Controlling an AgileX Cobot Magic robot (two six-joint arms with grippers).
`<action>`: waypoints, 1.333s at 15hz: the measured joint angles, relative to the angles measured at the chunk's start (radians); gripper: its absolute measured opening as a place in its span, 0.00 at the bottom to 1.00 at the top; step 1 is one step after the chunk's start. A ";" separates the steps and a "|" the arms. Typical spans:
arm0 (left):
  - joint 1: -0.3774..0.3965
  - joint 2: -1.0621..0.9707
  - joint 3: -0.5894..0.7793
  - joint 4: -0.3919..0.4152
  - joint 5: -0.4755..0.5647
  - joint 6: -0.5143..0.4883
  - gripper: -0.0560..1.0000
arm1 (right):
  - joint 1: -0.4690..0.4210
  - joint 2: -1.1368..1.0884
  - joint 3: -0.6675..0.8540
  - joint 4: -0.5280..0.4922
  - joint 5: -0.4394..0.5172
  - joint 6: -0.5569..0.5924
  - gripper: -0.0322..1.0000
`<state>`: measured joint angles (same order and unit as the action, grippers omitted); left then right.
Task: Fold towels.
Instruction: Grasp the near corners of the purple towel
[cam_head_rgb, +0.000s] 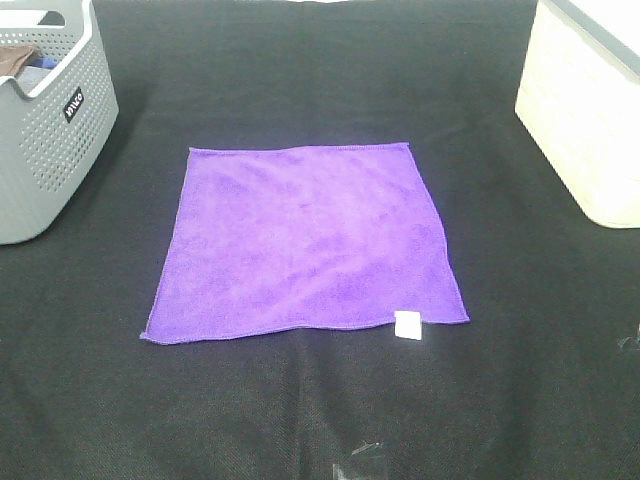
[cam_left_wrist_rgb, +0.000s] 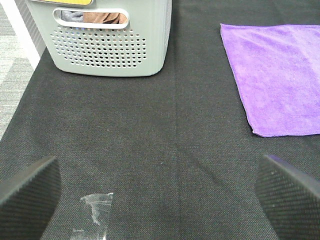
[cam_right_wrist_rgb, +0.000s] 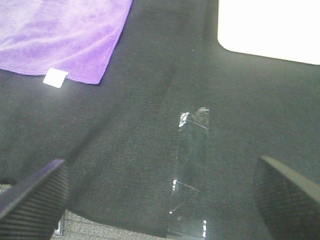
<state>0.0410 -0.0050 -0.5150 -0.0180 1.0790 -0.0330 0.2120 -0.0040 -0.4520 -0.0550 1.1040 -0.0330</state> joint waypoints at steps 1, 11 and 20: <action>0.000 0.000 0.000 0.000 0.000 0.000 0.99 | -0.030 0.000 0.000 0.000 0.000 0.000 0.96; 0.000 0.000 0.000 0.000 0.000 0.000 0.99 | -0.110 0.000 0.000 0.000 -0.001 0.000 0.96; 0.000 0.000 0.000 0.000 0.000 0.000 0.99 | -0.110 0.000 0.000 -0.001 -0.001 0.000 0.96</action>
<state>0.0410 -0.0050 -0.5150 -0.0180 1.0790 -0.0330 0.1020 -0.0040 -0.4520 -0.0560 1.1030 -0.0330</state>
